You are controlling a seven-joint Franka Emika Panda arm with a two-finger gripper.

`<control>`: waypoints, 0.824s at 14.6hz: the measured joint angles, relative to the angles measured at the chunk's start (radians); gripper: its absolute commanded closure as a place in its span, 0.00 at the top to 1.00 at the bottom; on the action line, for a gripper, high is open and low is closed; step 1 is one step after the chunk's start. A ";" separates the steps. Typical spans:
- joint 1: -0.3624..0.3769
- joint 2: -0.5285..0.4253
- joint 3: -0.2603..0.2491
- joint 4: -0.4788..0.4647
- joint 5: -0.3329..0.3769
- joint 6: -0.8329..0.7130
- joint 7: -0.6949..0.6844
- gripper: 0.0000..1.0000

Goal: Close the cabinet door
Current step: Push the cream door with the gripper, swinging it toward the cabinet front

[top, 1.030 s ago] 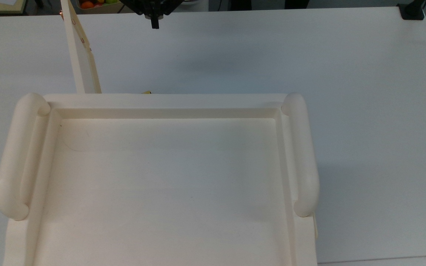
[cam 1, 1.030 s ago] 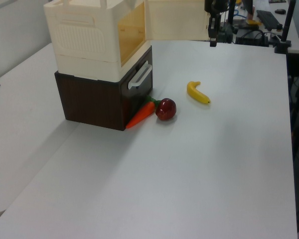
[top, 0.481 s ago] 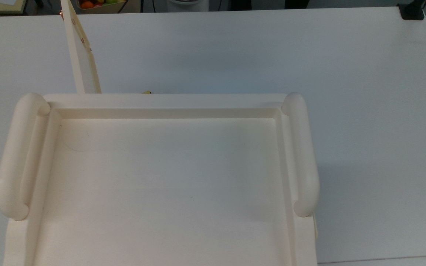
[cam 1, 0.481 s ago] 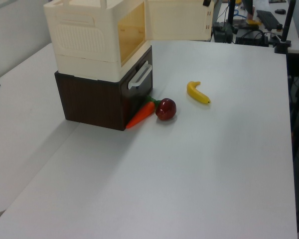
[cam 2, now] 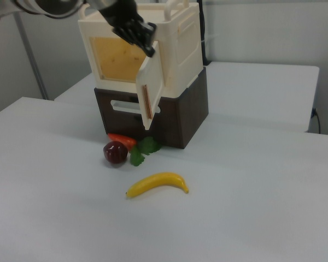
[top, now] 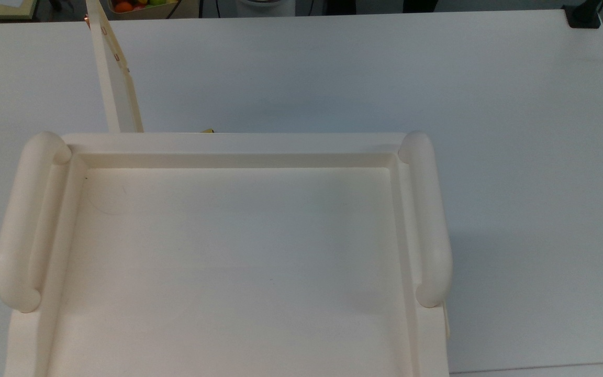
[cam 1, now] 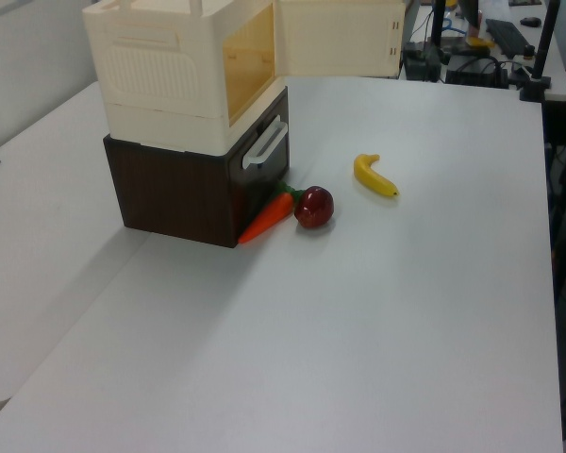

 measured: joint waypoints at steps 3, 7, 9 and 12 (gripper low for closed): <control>-0.060 0.065 -0.004 -0.004 0.005 0.048 0.000 0.00; -0.088 0.143 -0.004 -0.010 0.005 0.084 0.000 0.00; -0.084 0.157 0.001 -0.015 0.016 0.084 0.000 0.00; -0.060 0.159 0.014 -0.023 0.051 0.084 0.000 0.00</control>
